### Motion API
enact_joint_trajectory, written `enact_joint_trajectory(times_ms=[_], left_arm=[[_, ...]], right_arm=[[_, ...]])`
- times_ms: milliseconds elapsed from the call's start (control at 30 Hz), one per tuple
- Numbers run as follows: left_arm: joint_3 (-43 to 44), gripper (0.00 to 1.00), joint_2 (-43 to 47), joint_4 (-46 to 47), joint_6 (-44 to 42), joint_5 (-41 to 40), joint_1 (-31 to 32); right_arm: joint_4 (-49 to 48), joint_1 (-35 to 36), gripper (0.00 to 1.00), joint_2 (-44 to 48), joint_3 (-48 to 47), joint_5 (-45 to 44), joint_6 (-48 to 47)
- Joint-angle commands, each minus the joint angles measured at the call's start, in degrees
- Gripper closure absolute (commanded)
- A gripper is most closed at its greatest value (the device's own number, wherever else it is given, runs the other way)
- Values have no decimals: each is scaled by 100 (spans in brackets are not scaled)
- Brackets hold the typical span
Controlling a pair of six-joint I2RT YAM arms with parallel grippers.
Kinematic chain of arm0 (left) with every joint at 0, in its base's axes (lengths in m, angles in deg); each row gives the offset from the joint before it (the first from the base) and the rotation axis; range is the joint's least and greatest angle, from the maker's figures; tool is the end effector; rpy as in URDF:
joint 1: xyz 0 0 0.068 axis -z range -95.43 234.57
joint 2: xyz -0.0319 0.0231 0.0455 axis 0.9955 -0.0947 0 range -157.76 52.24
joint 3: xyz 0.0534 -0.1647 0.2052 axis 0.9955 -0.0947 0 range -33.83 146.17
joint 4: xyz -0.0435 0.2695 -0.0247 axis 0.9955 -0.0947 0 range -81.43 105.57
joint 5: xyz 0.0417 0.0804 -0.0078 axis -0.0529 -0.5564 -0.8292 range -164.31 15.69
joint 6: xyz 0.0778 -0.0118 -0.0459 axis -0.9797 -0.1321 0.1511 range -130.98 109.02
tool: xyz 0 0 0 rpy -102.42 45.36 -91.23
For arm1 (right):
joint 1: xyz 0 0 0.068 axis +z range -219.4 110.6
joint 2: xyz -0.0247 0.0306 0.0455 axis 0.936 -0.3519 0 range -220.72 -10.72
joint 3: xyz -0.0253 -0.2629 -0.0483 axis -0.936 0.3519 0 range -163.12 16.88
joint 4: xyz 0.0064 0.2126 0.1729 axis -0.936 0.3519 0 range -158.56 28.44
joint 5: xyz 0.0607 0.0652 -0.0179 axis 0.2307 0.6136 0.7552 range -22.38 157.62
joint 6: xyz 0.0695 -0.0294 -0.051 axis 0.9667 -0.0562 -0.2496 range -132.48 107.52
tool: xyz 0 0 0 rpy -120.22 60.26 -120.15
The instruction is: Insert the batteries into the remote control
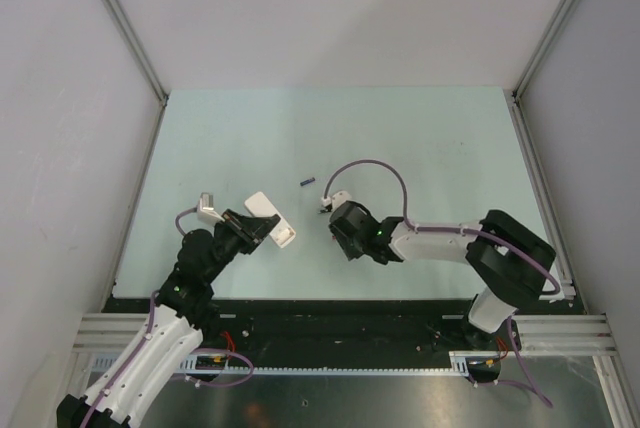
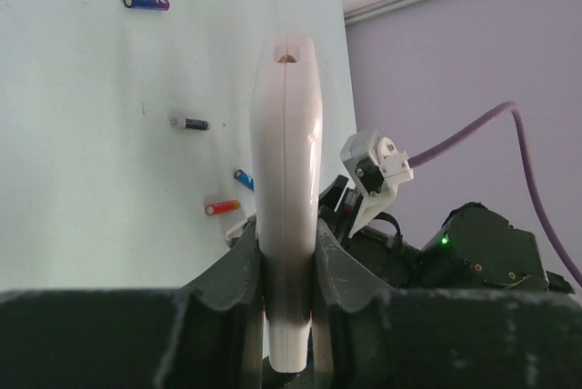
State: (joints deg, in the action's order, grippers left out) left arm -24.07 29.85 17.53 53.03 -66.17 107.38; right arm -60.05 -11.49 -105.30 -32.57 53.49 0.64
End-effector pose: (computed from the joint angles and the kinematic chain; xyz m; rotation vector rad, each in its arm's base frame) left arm 0.1775 -0.0871 0.1857 -0.5695 1.8374 -1.1936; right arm 0.2061 0.2912 0.1081 -0.8510 2.3298 0.2229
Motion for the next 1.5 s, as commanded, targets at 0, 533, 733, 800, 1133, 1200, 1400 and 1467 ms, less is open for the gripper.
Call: enact_joint_trajectory(times_ms=[0, 533, 733, 800, 1133, 1200, 1400, 1467], left_arm=[[158, 100, -19, 121, -55, 12, -57], [272, 100, -256, 191, -29, 178, -57], [-86, 100, -511, 1443, 76, 574, -57], [-298, 100, -529, 1911, 269, 697, -57], [-633, 100, -503, 2740, 341, 1250, -57], [-563, 100, -617, 2740, 288, 1461, -57], [-396, 100, -995, 2740, 129, 1805, -57], [-396, 100, -925, 2740, 103, 1814, -57]], right_arm=[[537, -218, 64, 598, 295, -11, 549], [221, -2196, 57, 1169, 446, 332, 999], [221, -1732, 45, 1820, 278, -195, 981], [247, -1450, 43, 1970, 226, -422, 1051], [-156, -1792, 23, 2155, 217, 868, 1405], [-192, -1556, 23, 2059, 130, 816, 1281], [580, -1089, 34, 1313, -547, 465, 929], [836, -940, 35, 1031, -767, 333, 998]])
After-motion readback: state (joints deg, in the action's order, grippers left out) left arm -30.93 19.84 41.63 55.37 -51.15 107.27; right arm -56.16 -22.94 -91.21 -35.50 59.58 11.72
